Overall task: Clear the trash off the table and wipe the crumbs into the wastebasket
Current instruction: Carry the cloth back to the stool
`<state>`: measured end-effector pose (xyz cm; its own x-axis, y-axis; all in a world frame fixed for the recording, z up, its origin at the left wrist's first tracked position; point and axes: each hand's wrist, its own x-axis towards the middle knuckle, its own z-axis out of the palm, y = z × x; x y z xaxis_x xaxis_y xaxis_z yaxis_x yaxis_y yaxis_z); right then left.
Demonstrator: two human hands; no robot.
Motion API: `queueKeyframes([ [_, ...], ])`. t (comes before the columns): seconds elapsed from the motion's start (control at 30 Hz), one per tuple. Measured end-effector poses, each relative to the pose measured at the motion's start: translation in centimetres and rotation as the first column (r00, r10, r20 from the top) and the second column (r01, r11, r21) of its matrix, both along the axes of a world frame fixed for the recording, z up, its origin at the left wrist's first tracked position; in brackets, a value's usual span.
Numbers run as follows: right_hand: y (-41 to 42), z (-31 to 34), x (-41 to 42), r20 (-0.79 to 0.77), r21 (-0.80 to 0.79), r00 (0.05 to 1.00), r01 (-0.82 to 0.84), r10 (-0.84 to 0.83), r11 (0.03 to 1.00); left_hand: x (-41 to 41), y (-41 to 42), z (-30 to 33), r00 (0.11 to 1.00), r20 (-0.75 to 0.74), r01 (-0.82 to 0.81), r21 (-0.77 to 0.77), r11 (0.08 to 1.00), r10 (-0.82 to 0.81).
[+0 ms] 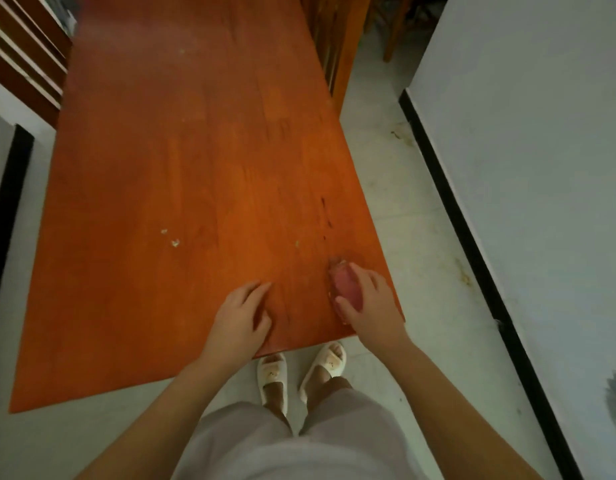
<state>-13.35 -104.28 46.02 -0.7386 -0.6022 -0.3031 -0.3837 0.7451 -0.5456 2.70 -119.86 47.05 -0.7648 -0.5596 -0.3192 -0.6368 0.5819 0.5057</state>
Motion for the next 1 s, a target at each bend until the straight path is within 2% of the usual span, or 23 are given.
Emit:
queueKeyframes([
  [0.07,-0.4,-1.3,0.4,-0.121,0.108,0.989,-0.078,0.091,0.991,-0.4,0.0,-1.1,0.990,0.084,0.121,-0.136,0.983,-0.110],
  [0.13,-0.5,-1.9,0.2,-0.201,0.073,0.973,-0.102,0.114,0.992,-0.6,0.1,-1.6,0.977,0.167,0.168,-0.197,0.966,-0.135],
  [0.23,-0.5,-2.0,-0.6,-0.151,-0.030,0.986,-0.073,0.068,0.997,-0.7,0.3,-1.1,0.958,0.228,0.224,-0.225,0.948,-0.173],
  [0.33,-0.6,-1.1,-1.2,-0.026,-0.105,0.997,0.072,-0.076,0.992,-0.8,-0.2,-0.8,0.945,0.256,0.267,-0.240,0.933,-0.205],
  [0.4,-0.1,-0.3,-1.4,0.043,-0.160,0.985,0.173,-0.168,0.972,-1.2,-0.5,-0.1,0.960,0.217,0.220,-0.196,0.956,-0.176],
  [0.47,1.3,1.1,-1.2,0.074,-0.202,0.958,0.285,-0.276,0.937,-2.2,-0.8,1.0,0.967,0.189,0.188,-0.071,0.980,-0.172],
  [0.53,3.1,2.6,-0.2,0.066,-0.238,0.916,0.401,-0.397,0.885,-2.8,-0.9,1.8,0.977,0.100,0.181,0.067,0.981,-0.187],
  [0.63,6.6,4.7,3.4,0.064,-0.295,0.772,0.620,-0.632,0.727,-3.3,-1.1,3.1,0.951,-0.006,0.303,0.219,0.928,-0.309],
  [0.73,10.1,5.9,9.4,0.104,-0.354,0.560,0.793,-0.822,0.496,-3.5,-0.3,4.2,0.891,-0.069,0.447,0.296,0.844,-0.448],
  [0.87,14.0,6.5,17.5,0.171,-0.377,0.265,0.907,-0.949,0.186,-3.4,2.6,5.7,0.796,-0.141,0.595,0.357,0.720,-0.589],
  [1.0,16.8,7.0,27.1,0.188,-0.379,-0.069,0.915,-0.980,-0.137,-1.6,8.3,6.7,0.628,-0.198,0.748,0.419,0.514,-0.753],
])
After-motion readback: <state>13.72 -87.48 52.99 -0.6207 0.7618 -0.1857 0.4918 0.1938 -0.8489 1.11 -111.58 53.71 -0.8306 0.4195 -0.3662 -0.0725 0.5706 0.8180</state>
